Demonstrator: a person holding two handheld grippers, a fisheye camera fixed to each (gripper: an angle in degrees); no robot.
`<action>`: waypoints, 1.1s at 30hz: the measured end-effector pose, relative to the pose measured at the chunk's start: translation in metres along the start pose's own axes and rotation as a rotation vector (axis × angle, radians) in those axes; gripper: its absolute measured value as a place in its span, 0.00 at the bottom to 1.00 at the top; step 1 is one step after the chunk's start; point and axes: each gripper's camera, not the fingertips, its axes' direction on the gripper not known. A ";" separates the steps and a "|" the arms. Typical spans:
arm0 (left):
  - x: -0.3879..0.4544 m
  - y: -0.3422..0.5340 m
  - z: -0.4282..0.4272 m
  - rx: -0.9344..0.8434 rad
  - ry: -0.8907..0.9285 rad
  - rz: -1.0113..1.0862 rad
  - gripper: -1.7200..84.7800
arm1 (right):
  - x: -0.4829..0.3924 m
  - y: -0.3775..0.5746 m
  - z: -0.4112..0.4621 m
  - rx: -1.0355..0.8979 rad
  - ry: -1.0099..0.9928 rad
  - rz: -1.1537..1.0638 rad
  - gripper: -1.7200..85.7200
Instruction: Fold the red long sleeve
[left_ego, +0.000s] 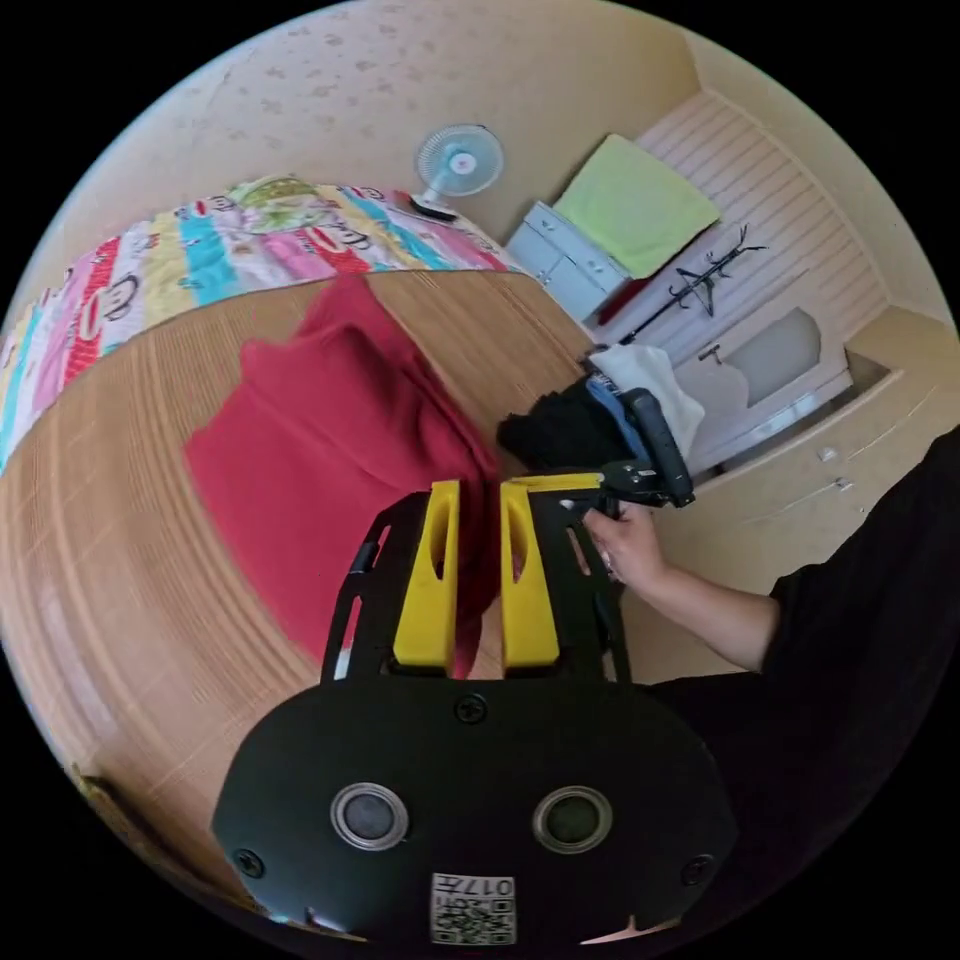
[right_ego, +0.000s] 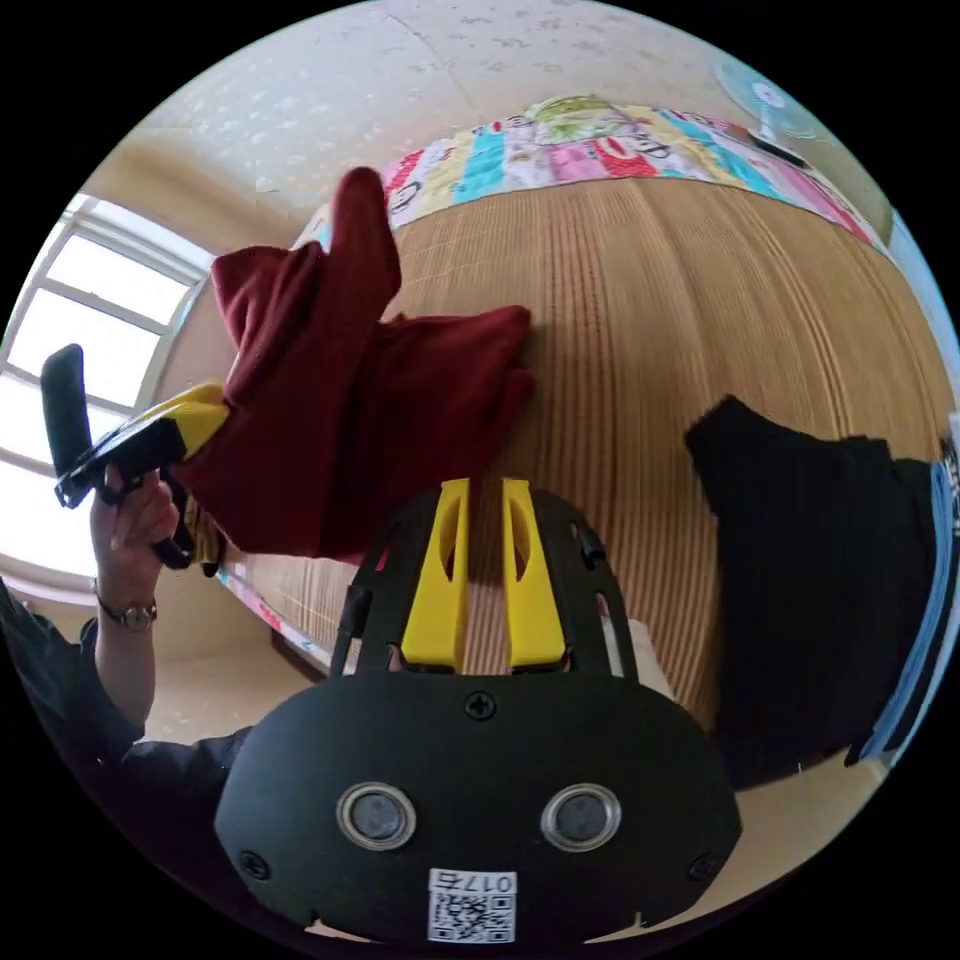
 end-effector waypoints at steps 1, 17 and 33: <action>0.004 0.007 0.015 0.034 0.116 0.015 0.08 | 0.014 0.000 -0.002 0.003 -0.006 0.024 0.10; -0.197 0.150 0.106 0.013 0.264 -0.599 0.23 | 0.215 -0.059 0.084 -0.177 -0.797 0.191 0.19; -0.111 0.315 -0.110 0.080 0.032 -0.642 0.16 | -0.015 -0.043 0.094 -0.453 -1.084 -0.138 0.09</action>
